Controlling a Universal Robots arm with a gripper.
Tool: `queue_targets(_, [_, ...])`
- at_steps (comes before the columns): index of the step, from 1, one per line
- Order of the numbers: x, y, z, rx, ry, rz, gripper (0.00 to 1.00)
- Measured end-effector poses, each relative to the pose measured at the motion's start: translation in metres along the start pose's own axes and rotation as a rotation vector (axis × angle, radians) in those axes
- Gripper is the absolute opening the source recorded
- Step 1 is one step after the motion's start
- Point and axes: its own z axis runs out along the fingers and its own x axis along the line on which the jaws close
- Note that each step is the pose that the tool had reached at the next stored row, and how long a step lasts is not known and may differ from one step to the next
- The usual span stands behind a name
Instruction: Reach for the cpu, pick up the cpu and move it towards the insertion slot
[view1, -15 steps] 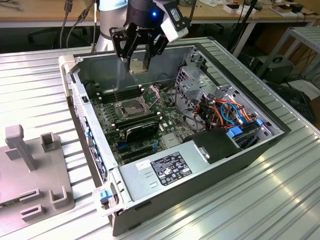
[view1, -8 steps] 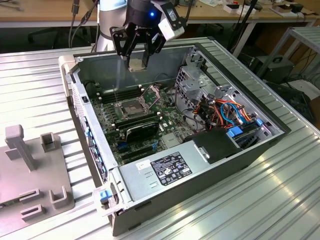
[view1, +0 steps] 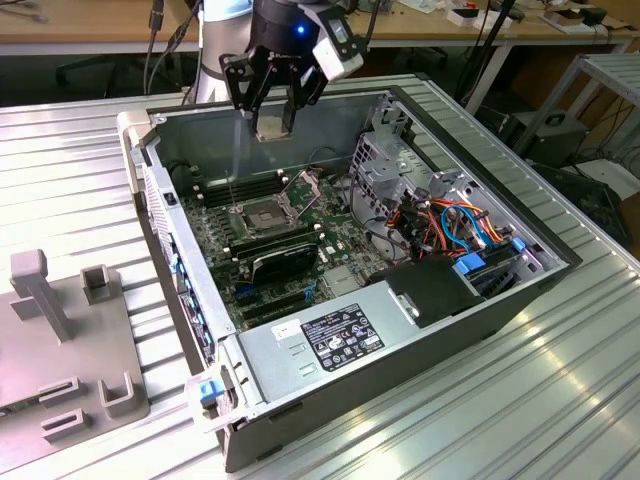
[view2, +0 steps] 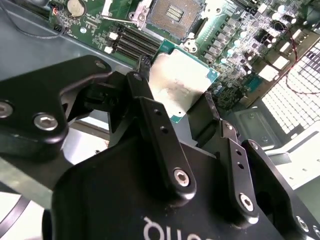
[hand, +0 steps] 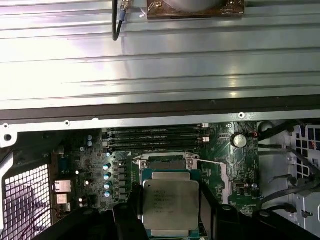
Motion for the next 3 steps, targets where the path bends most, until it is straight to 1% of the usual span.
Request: queue_targets(3, [0.0,0.0,0.0005,0.0,0.0,0.0,0.55])
